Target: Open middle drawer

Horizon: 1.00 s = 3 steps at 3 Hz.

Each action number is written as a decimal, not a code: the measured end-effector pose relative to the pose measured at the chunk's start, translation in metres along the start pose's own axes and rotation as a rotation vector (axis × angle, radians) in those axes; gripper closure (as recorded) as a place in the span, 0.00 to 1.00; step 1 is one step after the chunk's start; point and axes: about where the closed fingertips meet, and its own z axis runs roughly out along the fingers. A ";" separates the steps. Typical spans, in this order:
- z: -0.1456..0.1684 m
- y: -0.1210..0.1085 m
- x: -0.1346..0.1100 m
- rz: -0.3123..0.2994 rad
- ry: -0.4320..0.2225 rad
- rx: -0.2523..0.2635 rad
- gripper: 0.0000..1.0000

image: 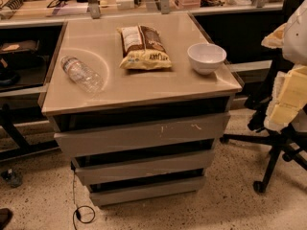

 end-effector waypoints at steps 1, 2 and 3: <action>0.004 0.006 0.002 -0.001 0.001 -0.002 0.00; 0.025 0.039 0.008 -0.002 -0.001 -0.025 0.00; 0.083 0.084 0.023 0.018 -0.007 -0.118 0.00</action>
Offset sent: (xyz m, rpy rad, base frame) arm -0.0884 0.0045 -0.1465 -0.0205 0.2181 0.0040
